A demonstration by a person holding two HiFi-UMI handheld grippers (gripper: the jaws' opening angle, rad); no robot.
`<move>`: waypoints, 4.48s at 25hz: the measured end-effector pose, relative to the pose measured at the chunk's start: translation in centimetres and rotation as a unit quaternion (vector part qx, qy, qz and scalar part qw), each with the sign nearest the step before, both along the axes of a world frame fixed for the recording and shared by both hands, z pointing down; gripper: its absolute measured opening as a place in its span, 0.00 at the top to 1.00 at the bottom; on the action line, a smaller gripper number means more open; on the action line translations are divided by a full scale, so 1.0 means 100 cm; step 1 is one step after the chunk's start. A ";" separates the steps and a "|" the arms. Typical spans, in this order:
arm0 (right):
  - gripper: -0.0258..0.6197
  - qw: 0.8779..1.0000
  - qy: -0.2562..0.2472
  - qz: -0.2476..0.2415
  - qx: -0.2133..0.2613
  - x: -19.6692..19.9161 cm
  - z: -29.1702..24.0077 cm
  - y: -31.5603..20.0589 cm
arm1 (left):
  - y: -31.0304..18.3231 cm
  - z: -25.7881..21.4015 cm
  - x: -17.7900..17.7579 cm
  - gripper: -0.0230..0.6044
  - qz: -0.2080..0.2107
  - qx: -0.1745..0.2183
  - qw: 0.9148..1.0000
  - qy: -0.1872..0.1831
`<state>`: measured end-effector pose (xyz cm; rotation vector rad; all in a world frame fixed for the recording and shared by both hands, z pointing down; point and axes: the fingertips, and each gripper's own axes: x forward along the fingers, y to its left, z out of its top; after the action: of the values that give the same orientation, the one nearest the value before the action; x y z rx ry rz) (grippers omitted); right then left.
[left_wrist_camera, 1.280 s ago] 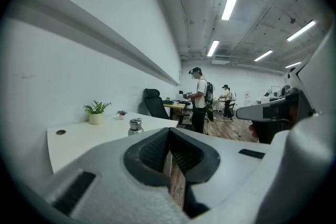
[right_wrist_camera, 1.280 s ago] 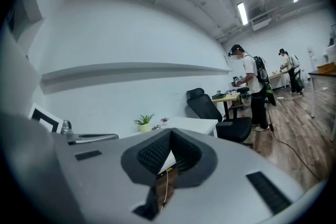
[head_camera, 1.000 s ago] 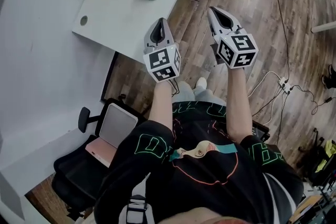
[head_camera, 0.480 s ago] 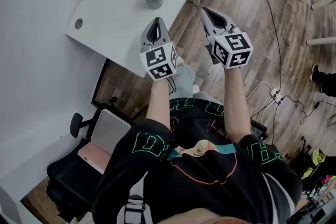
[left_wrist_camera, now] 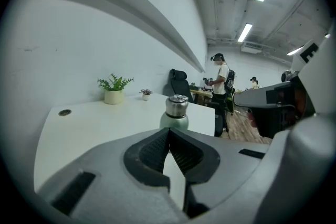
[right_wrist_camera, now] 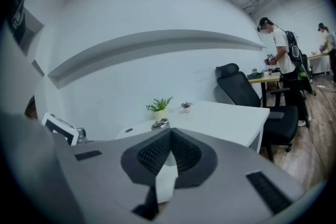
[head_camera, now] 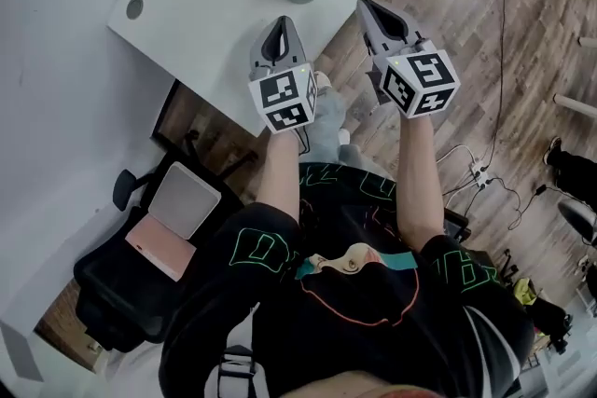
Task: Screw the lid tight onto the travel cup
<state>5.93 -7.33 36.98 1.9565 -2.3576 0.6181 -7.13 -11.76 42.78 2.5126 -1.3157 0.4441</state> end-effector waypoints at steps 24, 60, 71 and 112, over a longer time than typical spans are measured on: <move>0.88 0.944 0.046 -0.322 0.062 -0.028 -0.014 -0.093 | -0.036 0.035 0.002 0.95 -0.094 -0.037 0.995 0.009; 0.59 0.816 0.240 -0.521 0.071 -0.084 0.032 -0.100 | -0.061 0.047 0.065 0.44 -0.009 0.024 0.998 -0.054; 0.59 0.884 0.223 -0.408 0.049 -0.082 0.033 -0.104 | -0.062 0.049 0.063 0.44 -0.025 0.025 0.998 -0.044; 0.61 0.865 0.166 -0.464 0.093 -0.075 0.030 -0.100 | -0.055 0.075 0.060 0.47 -0.039 -0.021 0.998 -0.052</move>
<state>-1.52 -17.34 40.03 0.6407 -2.7342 -0.0190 -1.10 -17.24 50.30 2.4241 -1.4216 0.5868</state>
